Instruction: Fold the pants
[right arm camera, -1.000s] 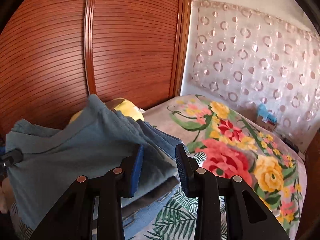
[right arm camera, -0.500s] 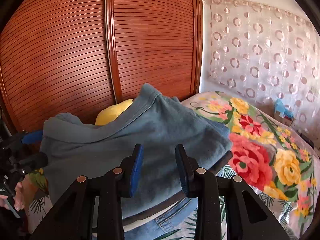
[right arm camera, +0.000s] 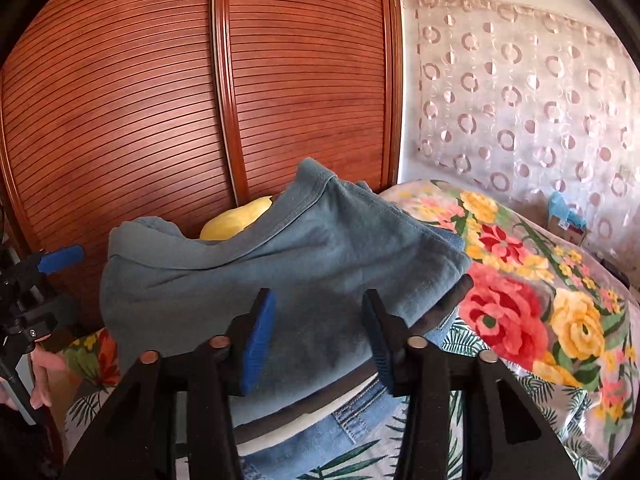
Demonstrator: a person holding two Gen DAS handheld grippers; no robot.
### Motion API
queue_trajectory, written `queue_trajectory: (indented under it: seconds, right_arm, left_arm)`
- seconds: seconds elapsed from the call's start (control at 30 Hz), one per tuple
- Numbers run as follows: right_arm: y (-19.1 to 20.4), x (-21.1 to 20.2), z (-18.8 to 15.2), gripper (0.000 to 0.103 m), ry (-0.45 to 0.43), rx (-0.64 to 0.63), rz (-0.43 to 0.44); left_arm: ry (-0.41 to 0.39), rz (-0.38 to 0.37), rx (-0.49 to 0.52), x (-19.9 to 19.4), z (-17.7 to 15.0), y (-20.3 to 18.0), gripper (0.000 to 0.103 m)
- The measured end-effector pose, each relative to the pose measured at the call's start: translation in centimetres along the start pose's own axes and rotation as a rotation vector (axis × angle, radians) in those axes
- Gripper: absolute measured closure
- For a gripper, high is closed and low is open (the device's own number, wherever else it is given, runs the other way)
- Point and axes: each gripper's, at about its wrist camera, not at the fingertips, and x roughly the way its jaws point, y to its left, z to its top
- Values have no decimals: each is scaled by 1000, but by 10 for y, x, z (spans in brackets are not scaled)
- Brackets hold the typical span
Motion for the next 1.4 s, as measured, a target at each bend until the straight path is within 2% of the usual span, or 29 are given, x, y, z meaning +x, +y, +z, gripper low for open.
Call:
queue_trajectory:
  seconds: [0.1, 0.3, 0.67, 0.83, 1.0, 1.4]
  right_arm:
    - [6, -7, -3, 36, -4, 10, -5]
    - [20, -32, -14, 23, -23, 31, -37]
    - [52, -86, -47, 19, -63, 69, -108]
    - [68, -112, -62, 18, -85, 85, -158]
    - [82, -138, -79, 12, -103, 126, -220]
    - [103, -201, -132, 11, -106, 265, -409]
  left_arm:
    - [6, 2, 12, -7, -4, -3, 0]
    - [2, 4, 48, -21, -9, -10, 0]
    - [36, -3, 148, -42, -22, -41, 0]
    - [49, -93, 161, -52, -26, -59, 0]
    - [50, -133, 197, -58, -30, -81, 0]
    - [86, -229, 228, -64, -53, -130, 0]
